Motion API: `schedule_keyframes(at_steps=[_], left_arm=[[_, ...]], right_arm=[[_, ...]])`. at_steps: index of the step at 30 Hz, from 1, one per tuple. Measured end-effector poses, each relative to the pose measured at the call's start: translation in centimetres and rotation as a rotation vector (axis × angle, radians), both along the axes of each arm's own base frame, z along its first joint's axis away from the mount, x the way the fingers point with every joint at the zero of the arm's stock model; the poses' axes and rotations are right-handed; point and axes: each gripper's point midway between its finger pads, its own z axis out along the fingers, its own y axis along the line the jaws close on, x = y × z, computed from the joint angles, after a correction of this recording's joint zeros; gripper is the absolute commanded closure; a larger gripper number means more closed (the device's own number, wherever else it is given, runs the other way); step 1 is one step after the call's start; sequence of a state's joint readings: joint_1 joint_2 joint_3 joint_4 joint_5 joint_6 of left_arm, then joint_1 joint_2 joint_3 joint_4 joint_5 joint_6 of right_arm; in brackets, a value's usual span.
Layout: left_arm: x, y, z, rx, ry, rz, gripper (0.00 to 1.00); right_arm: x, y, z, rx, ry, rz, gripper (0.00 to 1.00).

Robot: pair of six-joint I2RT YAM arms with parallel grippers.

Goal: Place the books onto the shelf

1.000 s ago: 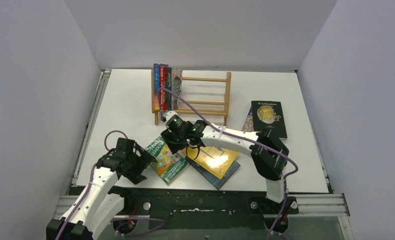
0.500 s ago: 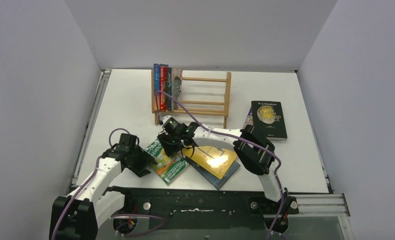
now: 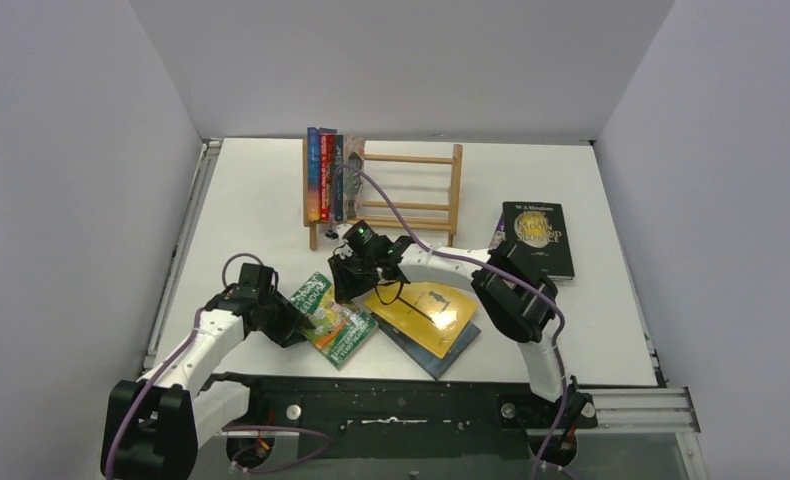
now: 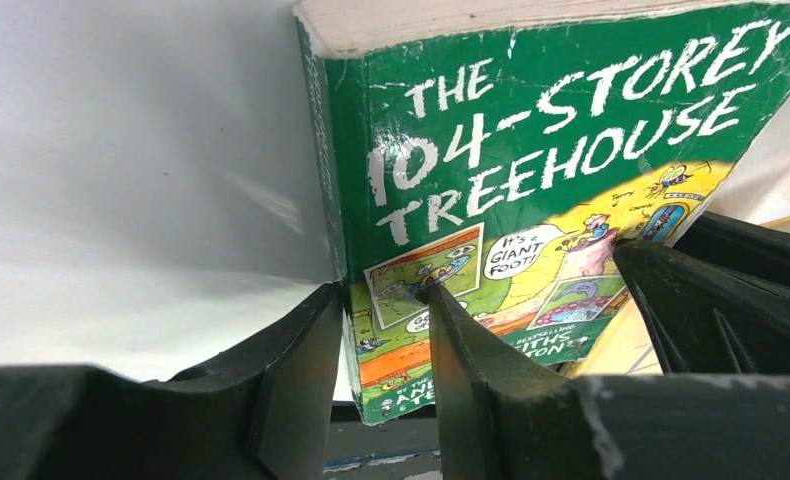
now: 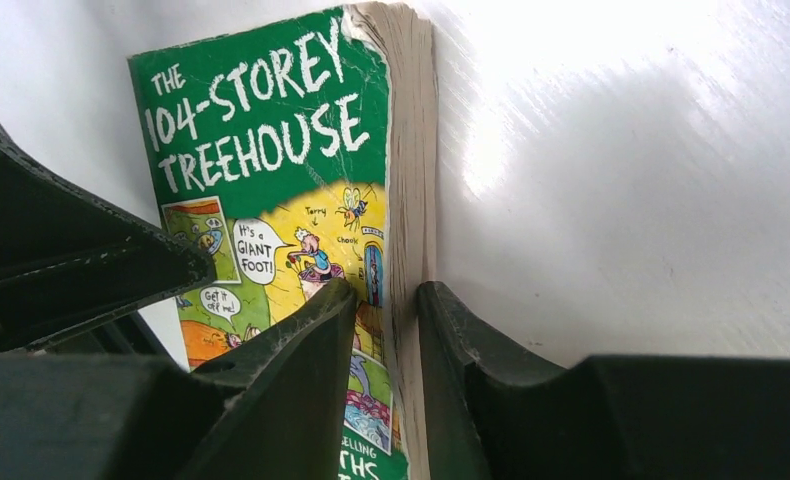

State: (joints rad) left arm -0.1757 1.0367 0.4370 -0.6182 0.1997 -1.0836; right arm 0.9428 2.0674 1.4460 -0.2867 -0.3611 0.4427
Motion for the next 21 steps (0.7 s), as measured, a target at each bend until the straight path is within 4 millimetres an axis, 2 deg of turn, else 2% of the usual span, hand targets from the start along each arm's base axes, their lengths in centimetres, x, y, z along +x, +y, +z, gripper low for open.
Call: schedule_keyframes(at_steps=[8, 12, 16, 18, 21], left_arm=[[0.0, 0.0, 0.0, -0.002, 0.001, 0.001, 0.7], [-0.1, 0.0, 0.1, -0.002, 0.0, 0.001, 0.71], [-0.1, 0.0, 0.1, -0.002, -0.001, 0.001, 0.71], [-0.1, 0.0, 0.1, -0.003, -0.003, 0.002, 0.71], [-0.1, 0.0, 0.1, -0.004, -0.006, 0.005, 0.71]], right_arm=[[-0.2, 0.4, 0.9, 0.08, 0.007, 0.026, 0.66], [-0.8, 0.9, 2.2, 0.13, 0.003, 0.053, 0.55], [-1.5, 1.3, 2.7, 0.122, -0.018, 0.081, 0.52], [-1.6, 1.4, 2.7, 0.1, -0.036, 0.085, 0.57], [-1.4, 1.3, 2.4, 0.063, -0.053, 0.083, 0.76]])
